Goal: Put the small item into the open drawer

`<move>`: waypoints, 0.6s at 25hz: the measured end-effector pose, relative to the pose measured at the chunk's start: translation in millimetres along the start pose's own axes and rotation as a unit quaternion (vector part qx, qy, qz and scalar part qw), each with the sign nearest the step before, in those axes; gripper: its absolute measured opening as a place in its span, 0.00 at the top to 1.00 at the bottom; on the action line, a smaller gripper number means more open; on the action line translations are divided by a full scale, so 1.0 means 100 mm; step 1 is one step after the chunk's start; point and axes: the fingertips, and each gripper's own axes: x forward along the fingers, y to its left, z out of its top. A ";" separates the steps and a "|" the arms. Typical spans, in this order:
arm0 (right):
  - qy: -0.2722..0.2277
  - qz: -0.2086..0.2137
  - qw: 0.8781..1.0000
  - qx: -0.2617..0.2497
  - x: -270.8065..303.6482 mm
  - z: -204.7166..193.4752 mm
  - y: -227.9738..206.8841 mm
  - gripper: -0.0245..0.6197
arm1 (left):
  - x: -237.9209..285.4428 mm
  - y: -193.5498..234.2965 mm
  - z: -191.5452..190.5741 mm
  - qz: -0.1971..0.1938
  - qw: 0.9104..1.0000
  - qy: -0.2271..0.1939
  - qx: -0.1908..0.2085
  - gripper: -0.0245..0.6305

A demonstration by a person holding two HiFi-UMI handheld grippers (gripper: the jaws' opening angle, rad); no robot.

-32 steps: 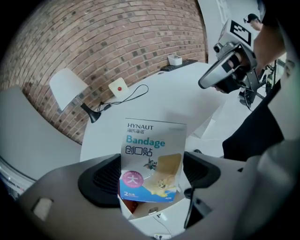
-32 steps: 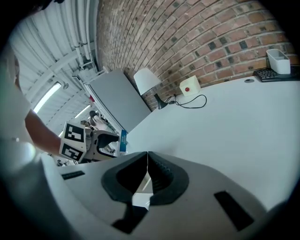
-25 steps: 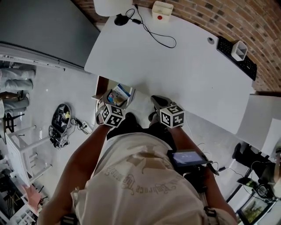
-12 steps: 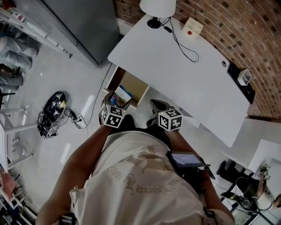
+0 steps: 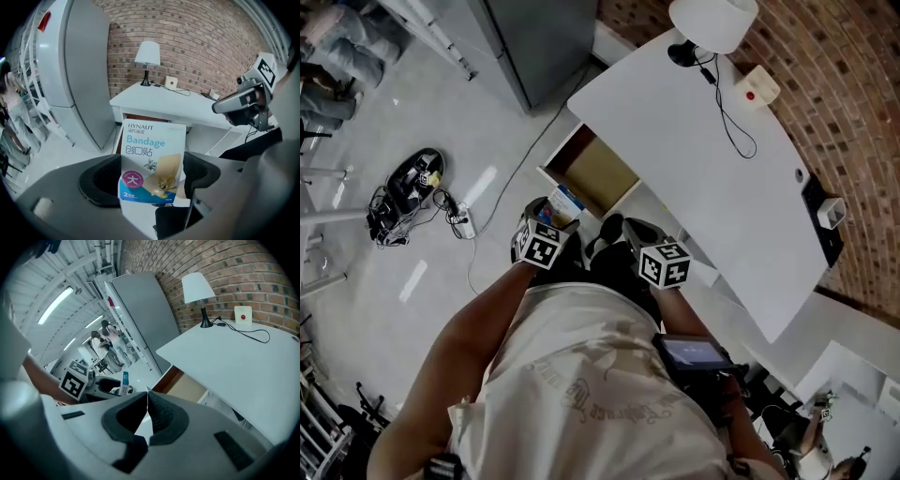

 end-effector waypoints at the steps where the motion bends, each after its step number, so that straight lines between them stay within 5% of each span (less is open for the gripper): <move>1: 0.006 0.001 1.000 0.002 0.04 -0.03 -0.02 0.95 | 0.03 0.00 -0.04 -0.002 1.000 0.006 -0.005 0.32; 15: 0.073 0.026 0.997 0.004 0.86 -0.31 -0.35 0.95 | 0.75 0.13 -0.04 -0.012 0.996 0.051 -0.072 0.32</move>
